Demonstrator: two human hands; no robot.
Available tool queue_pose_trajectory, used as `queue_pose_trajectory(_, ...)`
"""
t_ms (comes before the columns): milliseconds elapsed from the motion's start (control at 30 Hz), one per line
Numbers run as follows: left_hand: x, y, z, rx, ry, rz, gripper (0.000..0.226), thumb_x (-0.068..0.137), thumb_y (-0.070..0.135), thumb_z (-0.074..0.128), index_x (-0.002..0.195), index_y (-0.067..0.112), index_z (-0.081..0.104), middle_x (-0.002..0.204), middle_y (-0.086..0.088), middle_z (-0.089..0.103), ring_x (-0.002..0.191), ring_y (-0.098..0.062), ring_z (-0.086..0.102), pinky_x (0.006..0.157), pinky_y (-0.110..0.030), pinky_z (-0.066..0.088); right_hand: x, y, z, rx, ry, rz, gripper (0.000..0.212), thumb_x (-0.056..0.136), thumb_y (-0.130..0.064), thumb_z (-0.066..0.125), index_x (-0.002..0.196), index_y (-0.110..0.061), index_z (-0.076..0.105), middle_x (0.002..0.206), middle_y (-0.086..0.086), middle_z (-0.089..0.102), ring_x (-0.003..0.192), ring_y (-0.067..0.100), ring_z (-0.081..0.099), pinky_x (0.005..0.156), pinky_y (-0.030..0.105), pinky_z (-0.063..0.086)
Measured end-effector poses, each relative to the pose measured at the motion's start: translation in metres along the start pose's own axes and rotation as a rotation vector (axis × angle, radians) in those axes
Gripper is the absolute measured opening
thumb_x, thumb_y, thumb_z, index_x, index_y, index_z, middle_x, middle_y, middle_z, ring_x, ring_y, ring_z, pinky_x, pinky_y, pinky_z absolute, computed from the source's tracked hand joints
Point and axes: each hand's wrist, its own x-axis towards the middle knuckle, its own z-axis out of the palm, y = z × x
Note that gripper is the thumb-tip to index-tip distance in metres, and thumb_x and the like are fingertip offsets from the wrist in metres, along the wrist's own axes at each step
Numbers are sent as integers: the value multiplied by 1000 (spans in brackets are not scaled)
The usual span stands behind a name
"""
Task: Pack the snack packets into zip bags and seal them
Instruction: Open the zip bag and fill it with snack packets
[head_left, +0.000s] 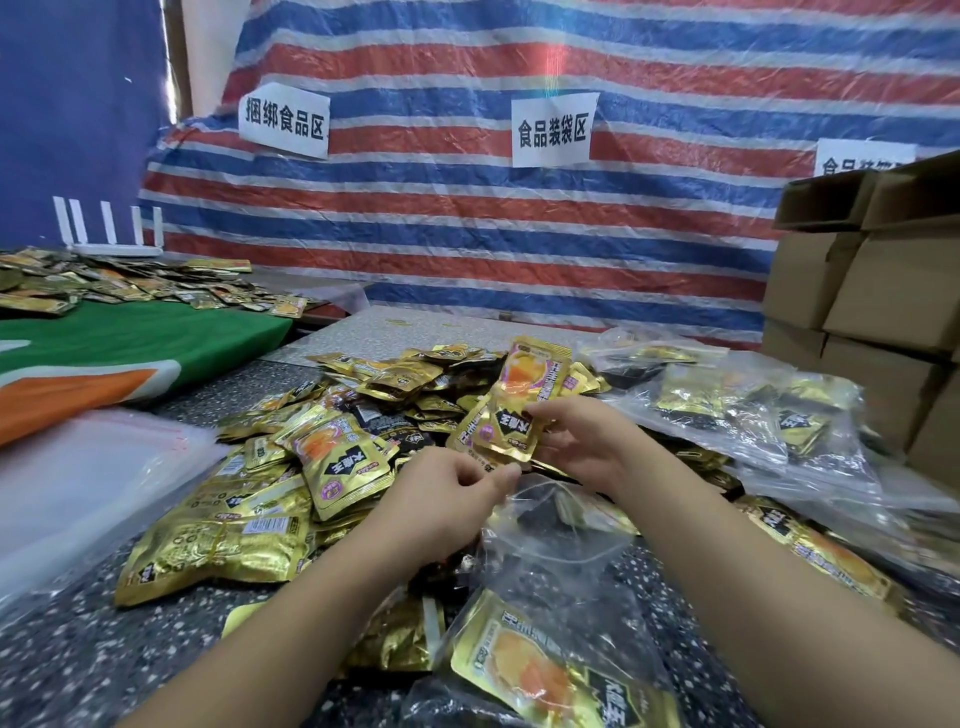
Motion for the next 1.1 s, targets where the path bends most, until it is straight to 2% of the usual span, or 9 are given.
queue_pose_trajectory(200, 0, 1, 3, -66, -10, -61, 77, 68, 84, 49, 80, 13, 77, 64, -7, 60, 58, -15, 54, 60, -27, 43, -32, 1, -10, 237, 60, -117, 4, 96, -6, 58, 96, -3, 61, 83, 12, 66, 70, 23, 66, 60, 33, 62)
queue_pose_trajectory(333, -1, 3, 3, -80, 4, -41, 98, 53, 91, 50, 90, 4, 74, 50, 2, 47, 37, -7, 38, 40, -15, 30, -53, 4, -12, 278, 62, -141, 26, 99, -23, 58, 115, -3, 64, 107, 19, 73, 92, 32, 72, 79, 45, 61)
queue_pose_trajectory(400, -2, 4, 3, -127, 25, -49, 102, 47, 92, 53, 84, 0, 72, 49, 4, 47, 34, -5, 36, 37, -14, 29, -64, 9, -8, 280, 71, -148, 33, 98, -22, 59, 122, 0, 61, 112, 23, 71, 101, 37, 71, 88, 54, 57)
queue_pose_trajectory(467, -3, 5, 6, -151, 47, -57, 79, 45, 90, 59, 62, 13, 66, 50, 6, 51, 35, -4, 38, 38, -15, 30, -73, 14, -1, 302, 79, -171, 34, 97, -21, 60, 122, 2, 61, 107, 21, 73, 90, 33, 73, 78, 47, 61)
queue_pose_trajectory(567, -7, 8, 7, -129, 81, -25, 44, 62, 71, 73, 42, 34, 61, 34, 14, 44, 28, 0, 36, 32, -12, 24, -81, 23, 8, 360, 101, -208, 33, 96, -15, 63, 123, 4, 59, 104, 22, 72, 71, 26, 72, 53, 32, 58)
queue_pose_trajectory(667, -4, 3, 7, -103, 183, -12, 55, 72, 58, 78, 48, 17, 50, 37, 10, 37, 27, 0, 34, 32, -16, 22, -85, 29, 10, 359, 67, -220, 21, 95, -4, 61, 114, 5, 61, 100, 23, 73, 71, 24, 73, 53, 29, 57)
queue_pose_trajectory(767, -5, 7, 7, -95, 241, 19, 53, 81, 54, 71, 62, 19, 35, 40, 12, 28, 27, 2, 38, 34, -17, 19, -88, 30, 5, 380, -1, -222, 15, 94, 4, 59, 106, 9, 64, 90, 21, 74, 70, 23, 74, 56, 28, 58)
queue_pose_trajectory(967, -6, 5, 9, -119, 211, 129, 46, 90, 47, 64, 62, 11, 56, 39, 12, 51, 34, 0, 43, 48, -26, 33, -91, 36, -2, 450, -94, -175, 28, 92, -2, 60, 117, 12, 61, 97, 23, 73, 76, 23, 74, 61, 26, 58)
queue_pose_trajectory(1100, -9, 10, 3, -182, 137, 147, 65, 77, 70, 56, 75, 7, 70, 57, -1, 67, 41, -5, 52, 45, -22, 41, -92, 31, -6, 469, -94, -210, 33, 93, -4, 60, 122, 12, 57, 103, 25, 72, 80, 25, 74, 64, 30, 60)
